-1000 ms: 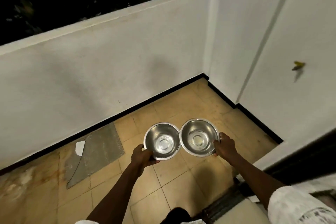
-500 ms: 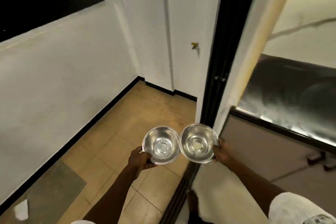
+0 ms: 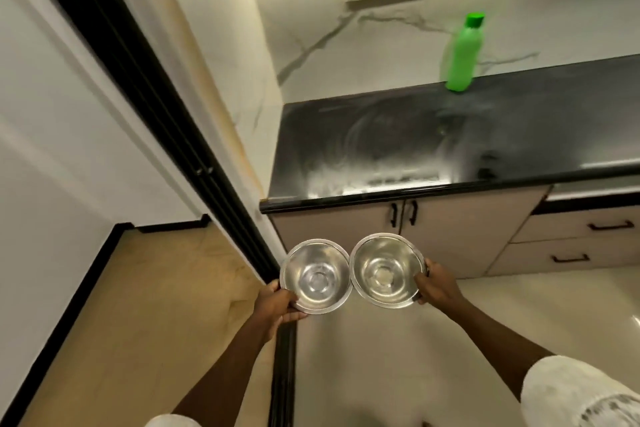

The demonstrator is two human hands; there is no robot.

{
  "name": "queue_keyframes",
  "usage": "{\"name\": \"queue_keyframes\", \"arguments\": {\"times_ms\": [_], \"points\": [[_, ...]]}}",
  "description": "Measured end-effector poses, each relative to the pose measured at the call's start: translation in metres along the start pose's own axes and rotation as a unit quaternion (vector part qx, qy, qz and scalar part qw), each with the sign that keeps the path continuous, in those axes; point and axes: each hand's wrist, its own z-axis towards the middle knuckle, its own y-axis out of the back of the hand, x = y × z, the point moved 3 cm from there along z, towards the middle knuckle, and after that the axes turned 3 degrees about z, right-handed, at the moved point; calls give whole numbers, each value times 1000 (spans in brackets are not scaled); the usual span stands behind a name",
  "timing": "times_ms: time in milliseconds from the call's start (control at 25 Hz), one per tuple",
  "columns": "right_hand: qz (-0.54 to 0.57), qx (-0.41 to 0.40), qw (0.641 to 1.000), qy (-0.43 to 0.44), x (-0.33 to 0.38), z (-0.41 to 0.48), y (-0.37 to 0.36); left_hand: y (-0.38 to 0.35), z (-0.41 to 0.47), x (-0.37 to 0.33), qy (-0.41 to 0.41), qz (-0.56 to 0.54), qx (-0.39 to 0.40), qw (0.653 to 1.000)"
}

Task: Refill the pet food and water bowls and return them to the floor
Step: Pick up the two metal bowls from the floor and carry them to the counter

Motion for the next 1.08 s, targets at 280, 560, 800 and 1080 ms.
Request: {"name": "queue_keyframes", "arguments": {"times_ms": [280, 560, 800, 1080], "points": [[34, -108, 993, -27, -42, 36, 161, -177, 6, -73, -52, 58, 63, 995], [59, -167, 984, -11, -21, 108, 243, -266, 46, -157, -94, 46, 94, 990], [42, -188, 981, -3, 29, 192, 267, -294, 108, -223, -99, 7, 100, 990], [25, -195, 980, -27, 72, 291, 273, -305, 173, -286, -77, -15, 104, 991]]}}
